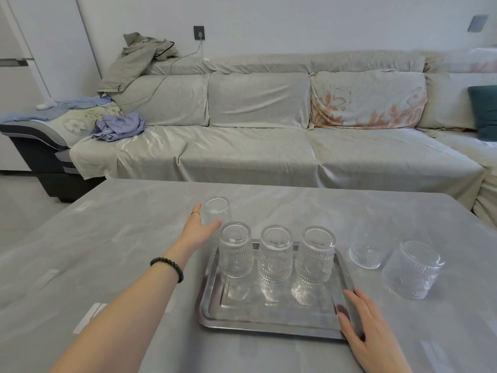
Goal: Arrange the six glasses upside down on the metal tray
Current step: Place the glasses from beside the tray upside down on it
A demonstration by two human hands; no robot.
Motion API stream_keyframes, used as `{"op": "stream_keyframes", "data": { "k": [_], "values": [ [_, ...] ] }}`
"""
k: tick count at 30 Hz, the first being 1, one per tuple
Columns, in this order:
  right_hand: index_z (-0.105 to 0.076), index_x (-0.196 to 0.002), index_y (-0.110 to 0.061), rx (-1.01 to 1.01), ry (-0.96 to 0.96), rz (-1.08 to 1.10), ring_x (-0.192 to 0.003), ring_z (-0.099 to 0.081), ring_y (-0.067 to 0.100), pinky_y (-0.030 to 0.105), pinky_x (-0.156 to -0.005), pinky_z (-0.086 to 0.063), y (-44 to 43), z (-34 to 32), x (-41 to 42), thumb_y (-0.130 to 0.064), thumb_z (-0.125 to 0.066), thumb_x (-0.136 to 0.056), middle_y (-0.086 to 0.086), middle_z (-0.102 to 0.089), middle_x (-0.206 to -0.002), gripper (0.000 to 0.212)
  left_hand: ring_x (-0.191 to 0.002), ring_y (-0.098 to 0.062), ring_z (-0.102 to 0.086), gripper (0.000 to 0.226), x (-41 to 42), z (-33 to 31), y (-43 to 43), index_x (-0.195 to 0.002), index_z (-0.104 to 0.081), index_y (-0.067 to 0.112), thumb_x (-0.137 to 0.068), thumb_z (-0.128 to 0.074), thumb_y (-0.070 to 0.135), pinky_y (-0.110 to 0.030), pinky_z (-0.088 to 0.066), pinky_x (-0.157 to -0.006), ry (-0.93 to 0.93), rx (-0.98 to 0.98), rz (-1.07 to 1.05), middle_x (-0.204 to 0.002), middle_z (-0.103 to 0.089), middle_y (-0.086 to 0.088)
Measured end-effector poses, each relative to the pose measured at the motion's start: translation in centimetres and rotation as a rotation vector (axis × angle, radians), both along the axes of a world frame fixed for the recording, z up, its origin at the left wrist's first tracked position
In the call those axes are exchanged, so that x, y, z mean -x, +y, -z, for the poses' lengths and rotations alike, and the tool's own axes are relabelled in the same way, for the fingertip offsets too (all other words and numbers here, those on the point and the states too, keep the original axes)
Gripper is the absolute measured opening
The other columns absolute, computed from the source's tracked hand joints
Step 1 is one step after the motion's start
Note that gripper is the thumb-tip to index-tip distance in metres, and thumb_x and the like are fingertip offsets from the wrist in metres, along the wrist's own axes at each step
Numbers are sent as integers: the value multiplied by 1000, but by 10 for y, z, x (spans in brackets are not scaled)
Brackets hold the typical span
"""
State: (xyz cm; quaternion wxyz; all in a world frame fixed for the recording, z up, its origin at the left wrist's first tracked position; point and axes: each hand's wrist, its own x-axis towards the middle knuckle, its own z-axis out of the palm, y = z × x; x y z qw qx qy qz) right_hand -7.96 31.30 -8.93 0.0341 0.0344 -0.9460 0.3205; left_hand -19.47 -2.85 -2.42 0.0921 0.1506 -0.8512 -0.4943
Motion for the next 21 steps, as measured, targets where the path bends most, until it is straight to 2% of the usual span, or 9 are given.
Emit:
{"op": "stream_keyframes", "data": {
  "k": [4,6,7,8,9,11,13,17,21],
  "values": [
    [-55,-118,-7,-26,19,26,-120,-50,35,44,-102,-38,1,2,5,-14,-69,-76,18,-49,-135,45,-140,-26,-23,91,29,4,3,-143,-8,5,-78,-69,17,-32,-21,-112,-5,-53,-7,-153,-20,-14],
    [-60,-111,-5,-91,62,47,-110,-58,39,48,-94,-46,-4,-1,3,-42,-57,-82,22,-56,-126,48,-137,-28,-28,94,38,9,4,-142,-10,6,-74,-73,17,-34,-25,-110,9,-77,-23,-151,-25,-15],
    [-63,-106,-2,-101,84,101,-102,-62,41,50,-87,-49,-5,-1,4,-60,-40,-82,24,-60,-120,67,-134,-29,-33,93,41,12,4,-141,-14,6,-72,-75,16,-34,-28,-107,24,-83,-40,-148,-30,-16],
    [-65,-102,-1,-76,108,123,-96,-64,42,52,-82,-51,-5,1,4,-70,-26,-79,26,-63,-114,82,-129,-30,-38,90,44,14,4,-139,-19,7,-70,-77,16,-33,-31,-103,41,-85,-62,-144,-36,-17],
    [-65,-101,0,-65,124,113,-94,-65,42,52,-82,-51,-6,2,4,-68,-27,-80,26,-63,-113,81,-125,-30,-42,87,45,15,4,-136,-24,7,-68,-78,16,-32,-33,-99,58,-82,-81,-139,-40,-18],
    [-61,-109,-3,-68,98,70,-108,-59,40,48,-93,-46,-5,0,5,-38,-57,-82,23,-57,-124,44,-119,-29,-46,83,45,17,2,-131,-30,7,-66,-80,17,-31,-35,-95,87,-64,-102,-133,-46,-18],
    [-55,-117,-7,-46,38,46,-121,-50,34,43,-103,-37,-2,4,6,-15,-68,-77,17,-48,-136,43,-115,-27,-48,81,39,18,-1,-130,-32,9,-66,-80,19,-31,-36,-92,124,-63,-130,-131,-48,-16],
    [-50,-123,-12,-28,6,35,-127,-43,31,39,-106,-32,-2,4,3,-16,-64,-80,13,-42,-141,45,-98,-16,-47,80,15,10,-20,-126,-37,15,-62,-82,29,-27,-37,-85,207,-70,-223,-121,-53,-7],
    [-45,-127,-16,-27,1,17,-131,-36,26,36,-108,-28,-1,5,1,-23,-56,-86,8,-36,-145,43,-99,-13,-49,81,-23,2,-42,-123,-41,21,-56,-83,39,-27,-38,-85,220,-26,-235,-110,-53,5]
  ]
}}
